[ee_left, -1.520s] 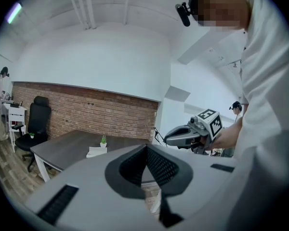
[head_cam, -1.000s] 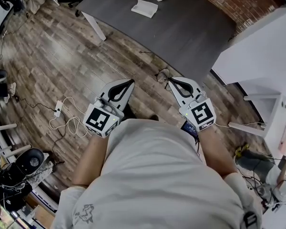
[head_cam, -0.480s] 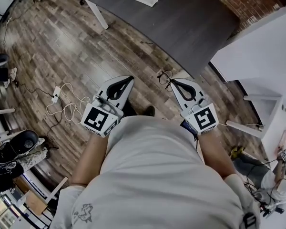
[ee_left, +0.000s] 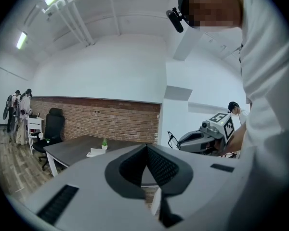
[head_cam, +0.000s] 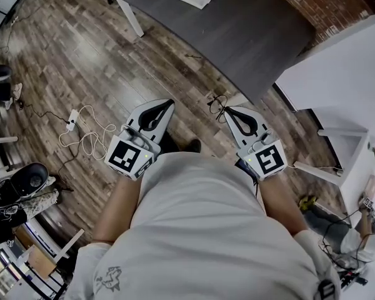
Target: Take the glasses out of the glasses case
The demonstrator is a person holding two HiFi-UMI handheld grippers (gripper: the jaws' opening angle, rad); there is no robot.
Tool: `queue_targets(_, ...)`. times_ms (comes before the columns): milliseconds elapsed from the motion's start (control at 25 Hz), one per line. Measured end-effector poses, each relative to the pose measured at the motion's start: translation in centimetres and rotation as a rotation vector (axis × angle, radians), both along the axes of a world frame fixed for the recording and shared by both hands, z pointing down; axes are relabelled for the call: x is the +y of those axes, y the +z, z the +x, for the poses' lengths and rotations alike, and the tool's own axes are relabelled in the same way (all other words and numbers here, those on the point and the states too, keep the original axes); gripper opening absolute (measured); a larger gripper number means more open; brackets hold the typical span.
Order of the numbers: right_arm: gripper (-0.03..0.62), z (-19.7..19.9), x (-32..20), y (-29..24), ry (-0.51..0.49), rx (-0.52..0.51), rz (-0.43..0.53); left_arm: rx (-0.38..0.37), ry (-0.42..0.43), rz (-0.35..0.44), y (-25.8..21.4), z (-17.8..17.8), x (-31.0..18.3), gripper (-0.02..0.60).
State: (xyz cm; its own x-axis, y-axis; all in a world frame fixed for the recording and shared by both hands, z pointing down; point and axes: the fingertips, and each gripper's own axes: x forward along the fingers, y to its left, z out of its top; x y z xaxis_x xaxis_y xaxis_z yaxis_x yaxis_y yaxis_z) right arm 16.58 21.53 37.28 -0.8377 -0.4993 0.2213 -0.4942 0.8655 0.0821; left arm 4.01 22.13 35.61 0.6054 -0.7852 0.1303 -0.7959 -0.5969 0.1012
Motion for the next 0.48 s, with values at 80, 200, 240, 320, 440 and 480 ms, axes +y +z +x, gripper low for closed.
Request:
queue_targets(80,0.012,0.1,0.0,-0.2,0.001,0.0,0.003,0.005,-0.003,0.001,-0.1,0.0,0.0,0.011)
queue_targets(200,0.012,0.4,-0.3,-0.4,0.008,-0.006,0.003,0.005,0.001,0.003,-0.2,0.3,-0.1,0.011)
queue_targets(240,0.012,0.5,-0.4,-0.5,0.009,-0.008,0.005,0.007,0.002,0.002,-0.3,0.5,-0.2,0.011)
queue_targets(320,0.012,0.7,-0.7,-0.5,0.014,-0.009,0.005,0.017,0.003,0.002,-0.4,0.6,-0.5,0.011)
queue_targets(440,0.012,1.1,-1.0,-0.5,0.026,-0.01,0.009,0.022,0.003,0.007,-0.6,0.7,-0.7,0.011)
queue_targets(480,0.012,1.1,-1.1,-0.4,0.029,-0.011,0.011,0.022,0.003,0.009,-0.6,0.8,-0.7,0.011)
